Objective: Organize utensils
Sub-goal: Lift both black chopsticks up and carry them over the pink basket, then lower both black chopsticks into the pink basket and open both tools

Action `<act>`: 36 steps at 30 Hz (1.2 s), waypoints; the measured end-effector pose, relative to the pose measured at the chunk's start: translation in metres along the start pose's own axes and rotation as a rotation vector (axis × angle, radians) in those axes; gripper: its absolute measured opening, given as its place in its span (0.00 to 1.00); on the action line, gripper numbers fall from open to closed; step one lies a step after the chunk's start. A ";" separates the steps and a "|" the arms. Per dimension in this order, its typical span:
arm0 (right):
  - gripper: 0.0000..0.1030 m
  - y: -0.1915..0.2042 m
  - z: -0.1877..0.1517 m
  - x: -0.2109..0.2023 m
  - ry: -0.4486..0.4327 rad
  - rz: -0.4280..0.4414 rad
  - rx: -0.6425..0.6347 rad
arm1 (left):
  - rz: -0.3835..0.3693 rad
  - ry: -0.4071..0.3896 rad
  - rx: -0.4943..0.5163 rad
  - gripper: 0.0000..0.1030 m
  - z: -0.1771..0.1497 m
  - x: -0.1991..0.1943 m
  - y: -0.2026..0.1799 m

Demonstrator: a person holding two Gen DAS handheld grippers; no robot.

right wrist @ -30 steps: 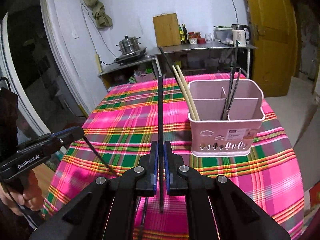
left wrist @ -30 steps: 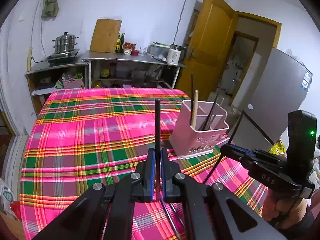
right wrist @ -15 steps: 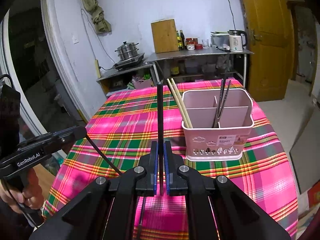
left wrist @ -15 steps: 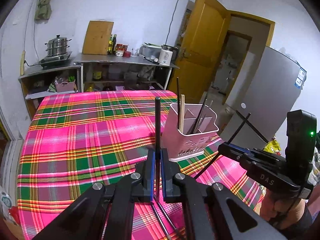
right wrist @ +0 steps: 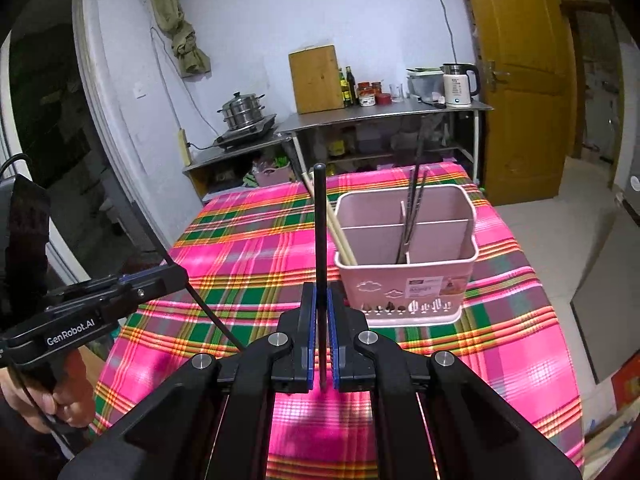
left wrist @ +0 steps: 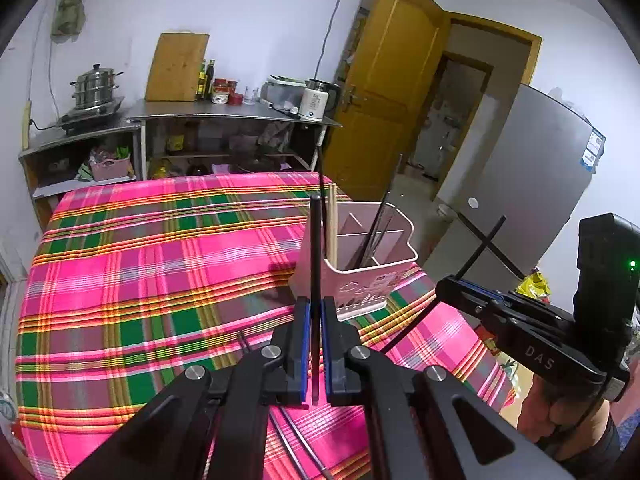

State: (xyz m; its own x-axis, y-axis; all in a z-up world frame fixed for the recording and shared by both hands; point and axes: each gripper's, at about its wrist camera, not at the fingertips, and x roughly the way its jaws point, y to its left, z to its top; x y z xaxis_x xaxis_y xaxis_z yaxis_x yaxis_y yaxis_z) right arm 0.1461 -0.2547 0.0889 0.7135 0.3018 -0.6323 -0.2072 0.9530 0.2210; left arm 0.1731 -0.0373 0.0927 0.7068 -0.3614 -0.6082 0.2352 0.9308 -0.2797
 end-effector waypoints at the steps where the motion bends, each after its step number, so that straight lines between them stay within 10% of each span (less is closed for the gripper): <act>1: 0.05 -0.002 0.001 -0.001 -0.002 -0.003 0.003 | -0.004 0.002 0.000 0.05 0.001 0.001 0.000; 24: 0.05 -0.035 0.098 -0.034 -0.199 -0.071 0.005 | -0.086 -0.148 0.065 0.05 0.123 0.011 -0.050; 36: 0.05 -0.051 0.093 0.025 -0.131 -0.092 0.031 | -0.038 -0.073 0.067 0.05 0.115 0.074 -0.039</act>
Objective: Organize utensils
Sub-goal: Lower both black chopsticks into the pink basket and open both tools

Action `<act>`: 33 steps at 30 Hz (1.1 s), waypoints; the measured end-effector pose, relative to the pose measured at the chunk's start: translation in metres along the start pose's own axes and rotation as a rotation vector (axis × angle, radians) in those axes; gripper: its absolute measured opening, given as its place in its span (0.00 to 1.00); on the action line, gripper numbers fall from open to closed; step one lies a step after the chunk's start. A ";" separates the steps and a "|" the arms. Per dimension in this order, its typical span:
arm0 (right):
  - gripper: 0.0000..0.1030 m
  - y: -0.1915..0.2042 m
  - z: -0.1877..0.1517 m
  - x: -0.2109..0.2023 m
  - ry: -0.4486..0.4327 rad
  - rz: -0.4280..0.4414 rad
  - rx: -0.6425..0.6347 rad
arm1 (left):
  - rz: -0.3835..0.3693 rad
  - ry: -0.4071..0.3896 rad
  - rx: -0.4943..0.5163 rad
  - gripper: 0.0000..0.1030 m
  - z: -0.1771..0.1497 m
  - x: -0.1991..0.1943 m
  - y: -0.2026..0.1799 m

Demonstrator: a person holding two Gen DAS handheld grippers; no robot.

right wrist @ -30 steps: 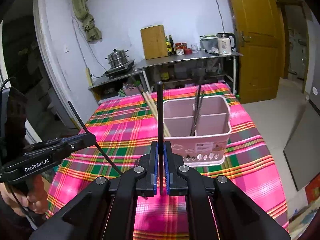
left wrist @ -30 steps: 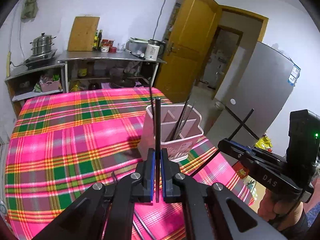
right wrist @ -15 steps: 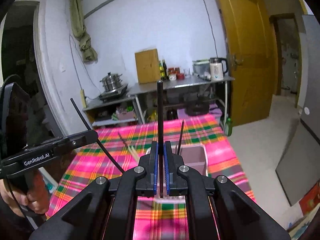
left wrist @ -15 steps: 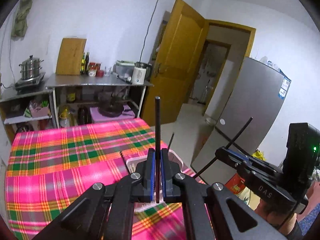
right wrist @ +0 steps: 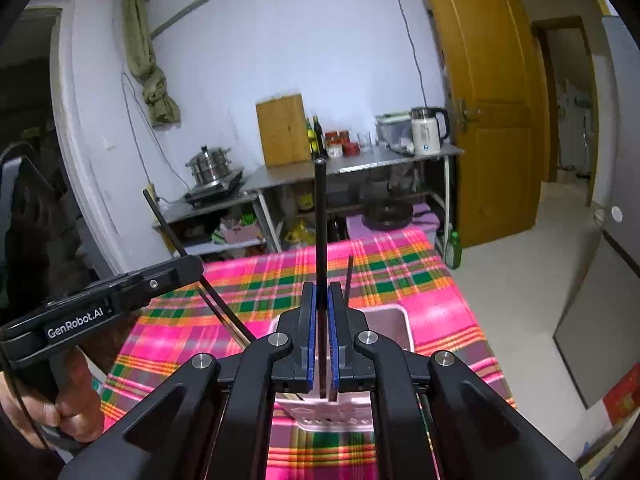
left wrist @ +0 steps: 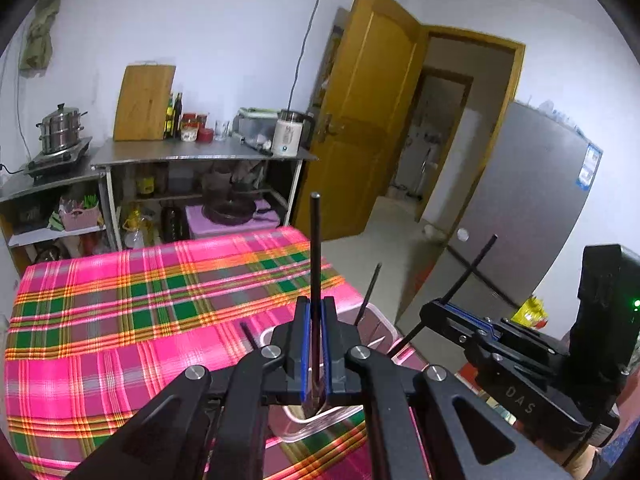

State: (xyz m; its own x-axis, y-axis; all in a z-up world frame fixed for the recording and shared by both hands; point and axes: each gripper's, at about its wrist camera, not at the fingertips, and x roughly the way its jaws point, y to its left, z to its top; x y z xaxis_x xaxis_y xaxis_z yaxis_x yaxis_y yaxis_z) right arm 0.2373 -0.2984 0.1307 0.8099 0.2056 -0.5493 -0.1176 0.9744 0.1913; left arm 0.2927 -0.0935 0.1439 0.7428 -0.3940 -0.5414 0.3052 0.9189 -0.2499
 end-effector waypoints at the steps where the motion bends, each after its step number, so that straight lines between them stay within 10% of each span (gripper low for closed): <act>1: 0.05 0.000 -0.004 0.007 0.016 -0.002 0.000 | 0.004 0.011 0.002 0.05 -0.004 0.005 0.001; 16: 0.05 -0.013 -0.039 0.052 0.132 -0.018 0.014 | 0.068 0.100 0.050 0.05 -0.043 0.043 0.005; 33: 0.14 -0.007 -0.039 0.014 0.097 -0.021 0.008 | 0.109 0.005 0.068 0.06 -0.046 -0.016 -0.006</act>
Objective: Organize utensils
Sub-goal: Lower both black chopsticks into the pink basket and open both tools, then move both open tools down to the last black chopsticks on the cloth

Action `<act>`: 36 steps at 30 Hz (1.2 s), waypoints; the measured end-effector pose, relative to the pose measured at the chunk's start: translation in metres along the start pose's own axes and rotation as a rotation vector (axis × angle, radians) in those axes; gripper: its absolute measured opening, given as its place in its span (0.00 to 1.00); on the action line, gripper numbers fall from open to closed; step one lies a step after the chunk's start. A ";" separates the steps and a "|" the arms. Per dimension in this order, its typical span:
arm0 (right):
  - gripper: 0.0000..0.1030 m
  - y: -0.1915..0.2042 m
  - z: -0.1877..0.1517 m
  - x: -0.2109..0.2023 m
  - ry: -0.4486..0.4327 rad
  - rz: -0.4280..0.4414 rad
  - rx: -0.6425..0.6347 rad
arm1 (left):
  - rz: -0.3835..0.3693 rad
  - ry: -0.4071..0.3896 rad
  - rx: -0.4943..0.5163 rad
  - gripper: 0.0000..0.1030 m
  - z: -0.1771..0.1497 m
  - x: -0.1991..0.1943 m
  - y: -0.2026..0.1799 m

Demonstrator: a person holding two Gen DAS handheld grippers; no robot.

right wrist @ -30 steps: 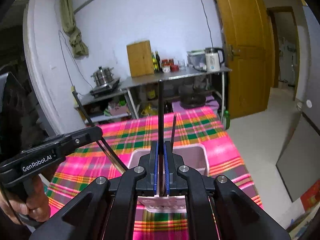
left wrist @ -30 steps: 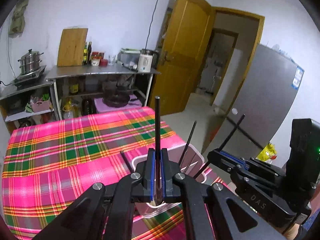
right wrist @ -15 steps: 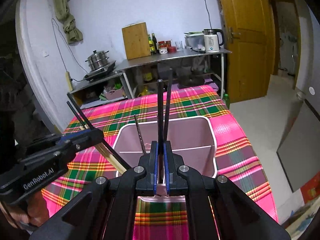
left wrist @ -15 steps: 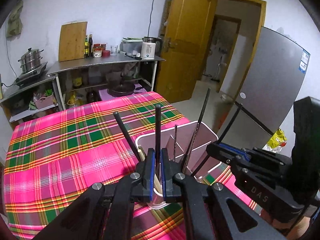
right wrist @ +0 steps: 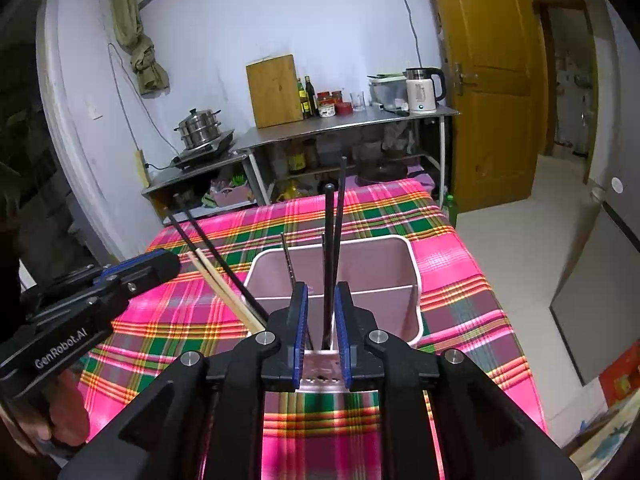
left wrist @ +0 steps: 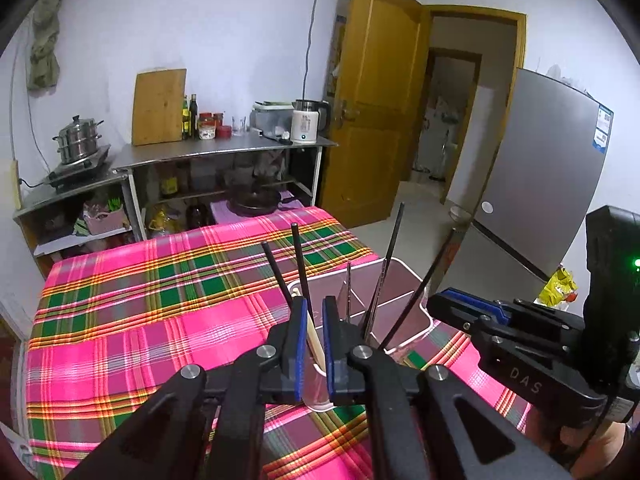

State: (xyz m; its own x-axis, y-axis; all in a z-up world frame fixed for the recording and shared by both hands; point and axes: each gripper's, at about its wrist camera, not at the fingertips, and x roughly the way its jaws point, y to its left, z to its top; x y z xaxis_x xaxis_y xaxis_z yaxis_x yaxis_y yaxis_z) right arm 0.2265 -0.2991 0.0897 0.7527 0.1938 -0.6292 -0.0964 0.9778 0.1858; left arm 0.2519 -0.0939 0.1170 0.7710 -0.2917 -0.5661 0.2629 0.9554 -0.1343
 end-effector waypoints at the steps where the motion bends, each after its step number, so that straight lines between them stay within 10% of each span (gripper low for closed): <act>1: 0.14 0.001 -0.001 -0.003 -0.003 0.001 -0.001 | 0.002 -0.005 0.000 0.06 -0.001 -0.004 0.000; 20: 0.15 0.039 -0.040 -0.047 -0.016 0.057 -0.057 | 0.051 -0.028 -0.051 0.07 -0.043 -0.066 0.016; 36: 0.15 0.060 -0.094 -0.031 0.099 0.118 -0.085 | 0.084 0.135 -0.161 0.12 -0.132 -0.050 0.059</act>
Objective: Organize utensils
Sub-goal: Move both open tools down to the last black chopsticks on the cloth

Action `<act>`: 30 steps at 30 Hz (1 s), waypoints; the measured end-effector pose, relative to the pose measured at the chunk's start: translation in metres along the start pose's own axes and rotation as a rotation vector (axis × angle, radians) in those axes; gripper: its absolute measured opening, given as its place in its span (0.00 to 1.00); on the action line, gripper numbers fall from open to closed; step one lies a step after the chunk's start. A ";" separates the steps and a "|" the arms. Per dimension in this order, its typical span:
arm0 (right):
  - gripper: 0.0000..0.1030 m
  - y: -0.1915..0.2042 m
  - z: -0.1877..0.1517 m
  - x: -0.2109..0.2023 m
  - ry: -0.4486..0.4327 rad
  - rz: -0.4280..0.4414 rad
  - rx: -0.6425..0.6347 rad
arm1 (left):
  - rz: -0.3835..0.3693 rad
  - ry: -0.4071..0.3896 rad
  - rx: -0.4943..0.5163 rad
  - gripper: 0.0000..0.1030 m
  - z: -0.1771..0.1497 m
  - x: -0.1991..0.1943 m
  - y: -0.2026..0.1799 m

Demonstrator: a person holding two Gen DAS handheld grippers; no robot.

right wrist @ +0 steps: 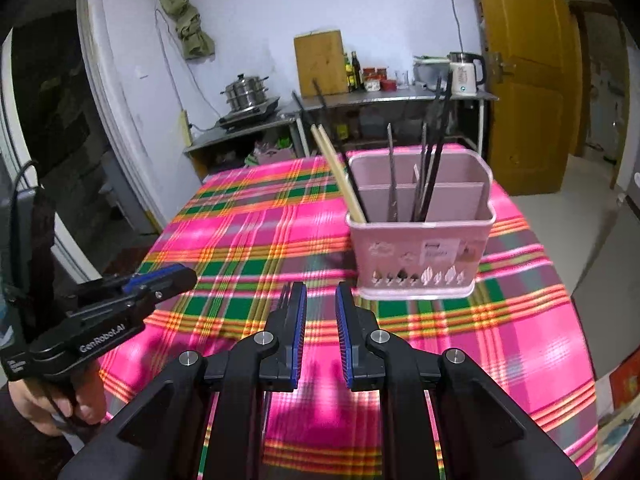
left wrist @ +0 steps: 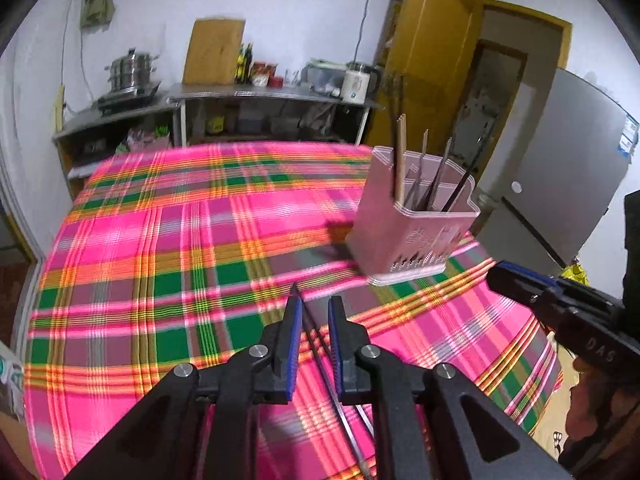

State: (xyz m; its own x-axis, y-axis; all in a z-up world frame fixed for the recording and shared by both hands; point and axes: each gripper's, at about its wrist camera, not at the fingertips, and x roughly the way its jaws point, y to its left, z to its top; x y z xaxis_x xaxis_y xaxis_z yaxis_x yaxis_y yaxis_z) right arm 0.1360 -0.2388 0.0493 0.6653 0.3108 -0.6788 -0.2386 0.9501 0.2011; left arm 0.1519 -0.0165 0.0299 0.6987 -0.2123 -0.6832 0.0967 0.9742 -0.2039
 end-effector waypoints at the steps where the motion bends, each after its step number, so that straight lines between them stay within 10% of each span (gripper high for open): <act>1: 0.15 0.000 -0.002 0.003 0.008 0.002 0.000 | -0.002 0.013 -0.007 0.12 -0.004 0.003 0.001; 30: 0.15 -0.019 -0.021 0.032 0.087 -0.003 0.038 | 0.037 0.204 0.027 0.11 -0.047 0.097 -0.005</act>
State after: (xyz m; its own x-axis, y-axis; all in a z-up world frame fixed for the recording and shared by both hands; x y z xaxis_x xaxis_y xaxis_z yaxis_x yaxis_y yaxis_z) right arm 0.1470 -0.2478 0.0093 0.6016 0.3063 -0.7377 -0.2087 0.9517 0.2250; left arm 0.1865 -0.0455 -0.0684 0.5446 -0.1849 -0.8181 0.0946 0.9827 -0.1592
